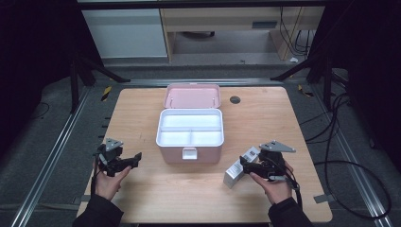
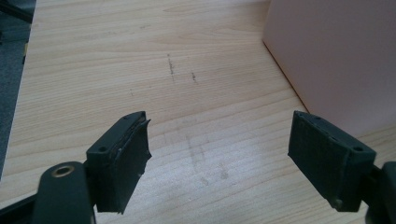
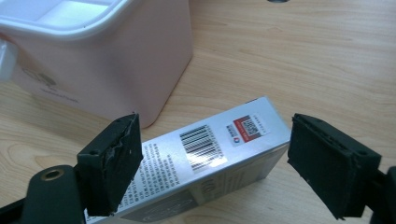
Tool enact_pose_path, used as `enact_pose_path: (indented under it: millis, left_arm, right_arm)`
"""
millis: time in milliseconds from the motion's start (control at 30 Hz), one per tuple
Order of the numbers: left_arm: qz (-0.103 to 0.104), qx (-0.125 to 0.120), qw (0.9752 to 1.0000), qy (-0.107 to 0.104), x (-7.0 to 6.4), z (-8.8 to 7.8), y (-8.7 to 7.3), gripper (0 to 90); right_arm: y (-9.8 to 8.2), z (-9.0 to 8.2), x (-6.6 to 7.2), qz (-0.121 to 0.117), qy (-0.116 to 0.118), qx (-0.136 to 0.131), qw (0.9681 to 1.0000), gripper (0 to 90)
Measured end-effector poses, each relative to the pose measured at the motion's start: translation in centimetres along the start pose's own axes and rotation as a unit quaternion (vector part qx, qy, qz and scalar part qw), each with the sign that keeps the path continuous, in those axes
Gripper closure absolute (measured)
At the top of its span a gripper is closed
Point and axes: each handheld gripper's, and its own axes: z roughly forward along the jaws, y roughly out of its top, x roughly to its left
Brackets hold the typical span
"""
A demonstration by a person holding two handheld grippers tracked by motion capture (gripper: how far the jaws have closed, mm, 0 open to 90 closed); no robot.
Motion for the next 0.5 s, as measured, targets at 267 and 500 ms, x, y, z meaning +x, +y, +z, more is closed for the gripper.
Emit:
enact_pose_path:
  millis: [267,500]
  left_arm:
    - [0.003,0.005,1.0,-0.001,-0.1,0.1,-0.1,20.4]
    - [0.007,0.014,0.9999,-0.002,-0.2,0.5,-0.2,20.5]
  right_arm:
    - [-0.5,1.1,0.8,0.008,-0.011,0.02,0.9997,15.8]
    - [-0.1,1.9,0.4,0.01,-0.014,0.017,0.9997,17.0]
